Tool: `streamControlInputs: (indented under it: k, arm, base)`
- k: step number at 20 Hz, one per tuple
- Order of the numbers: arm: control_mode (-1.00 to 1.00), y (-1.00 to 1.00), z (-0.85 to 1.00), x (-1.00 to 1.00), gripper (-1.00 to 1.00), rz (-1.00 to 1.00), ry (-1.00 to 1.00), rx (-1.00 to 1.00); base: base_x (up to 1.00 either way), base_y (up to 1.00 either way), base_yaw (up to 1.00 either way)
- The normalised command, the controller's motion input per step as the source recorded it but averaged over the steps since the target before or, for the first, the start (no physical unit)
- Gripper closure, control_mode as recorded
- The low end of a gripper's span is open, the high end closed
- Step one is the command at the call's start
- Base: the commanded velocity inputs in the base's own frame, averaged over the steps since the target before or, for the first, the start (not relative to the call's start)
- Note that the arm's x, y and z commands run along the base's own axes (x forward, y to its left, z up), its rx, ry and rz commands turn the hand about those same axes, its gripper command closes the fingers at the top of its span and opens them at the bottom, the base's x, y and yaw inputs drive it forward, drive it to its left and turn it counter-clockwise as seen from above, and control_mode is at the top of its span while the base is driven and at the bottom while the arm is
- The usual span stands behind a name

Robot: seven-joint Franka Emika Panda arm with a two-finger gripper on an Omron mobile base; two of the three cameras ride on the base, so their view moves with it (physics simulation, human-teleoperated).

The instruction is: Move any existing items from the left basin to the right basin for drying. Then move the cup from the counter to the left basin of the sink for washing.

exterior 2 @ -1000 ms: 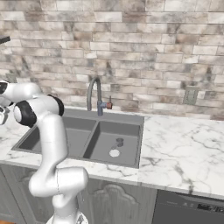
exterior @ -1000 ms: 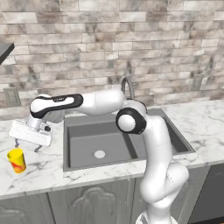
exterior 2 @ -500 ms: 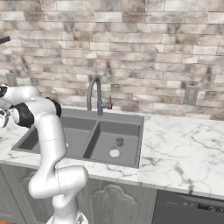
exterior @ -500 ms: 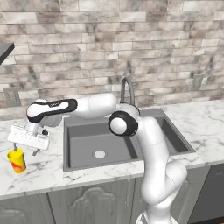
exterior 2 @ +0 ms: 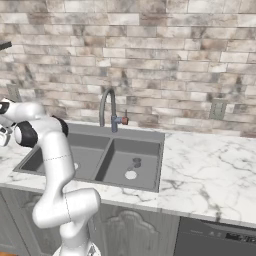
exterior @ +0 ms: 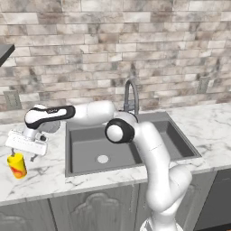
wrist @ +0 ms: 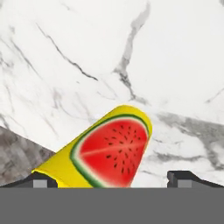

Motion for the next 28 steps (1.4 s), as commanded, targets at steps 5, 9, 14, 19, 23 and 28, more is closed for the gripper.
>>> streamControlInputs:
  k: [5,9,14,19,23,28]
  arm:
    - [-1.00,0.13,-0.24,0.10,-1.00,0.00,0.00,0.00]
    - [-1.00,0.03,-0.12,0.00,-1.00,0.00,0.00,0.00]
    - [-1.00,0.00,-0.02,-0.02,1.00,0.00,0.00,0.00]
    - [-1.00,-0.02,0.00,-0.04,1.00,0.00,0.00,0.00]
    - [-1.00,-0.16,0.00,-0.14,1.00,0.00,0.00,0.00]
    - [-1.00,-0.35,0.01,-0.19,1.00,0.00,-0.03,0.00]
  base:
    - [0.00,0.00,0.00]
    - [0.00,0.00,0.00]
    - [0.00,0.00,0.00]
    - [0.00,0.00,0.00]
    - [0.00,0.00,0.00]
    - [0.00,0.00,0.00]
